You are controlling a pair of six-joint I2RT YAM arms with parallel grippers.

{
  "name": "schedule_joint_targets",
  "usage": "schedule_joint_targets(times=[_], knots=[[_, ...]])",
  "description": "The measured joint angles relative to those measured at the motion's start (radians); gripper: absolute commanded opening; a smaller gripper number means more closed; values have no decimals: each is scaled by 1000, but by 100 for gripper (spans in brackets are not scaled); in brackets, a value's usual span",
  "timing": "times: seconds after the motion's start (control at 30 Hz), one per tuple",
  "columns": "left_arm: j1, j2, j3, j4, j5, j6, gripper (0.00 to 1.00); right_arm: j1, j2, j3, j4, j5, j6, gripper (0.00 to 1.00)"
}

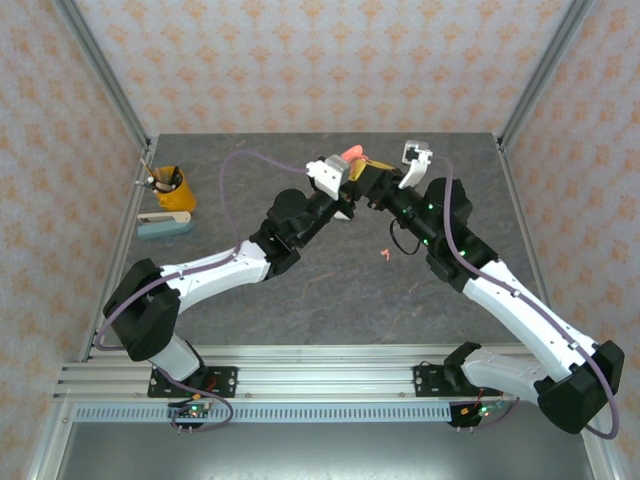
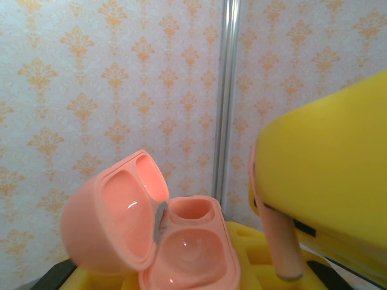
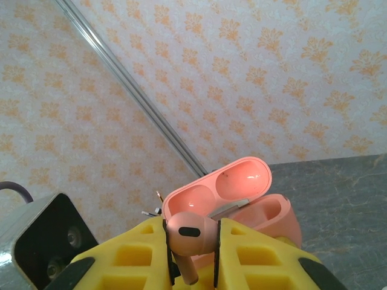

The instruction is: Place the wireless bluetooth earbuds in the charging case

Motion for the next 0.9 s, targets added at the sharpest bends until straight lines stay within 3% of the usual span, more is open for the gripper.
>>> schedule_joint_targets(times=[0.9], knots=[[0, 0, -1, 0, -6, 0, 0, 0, 55, 45, 20, 3, 5, 19]])
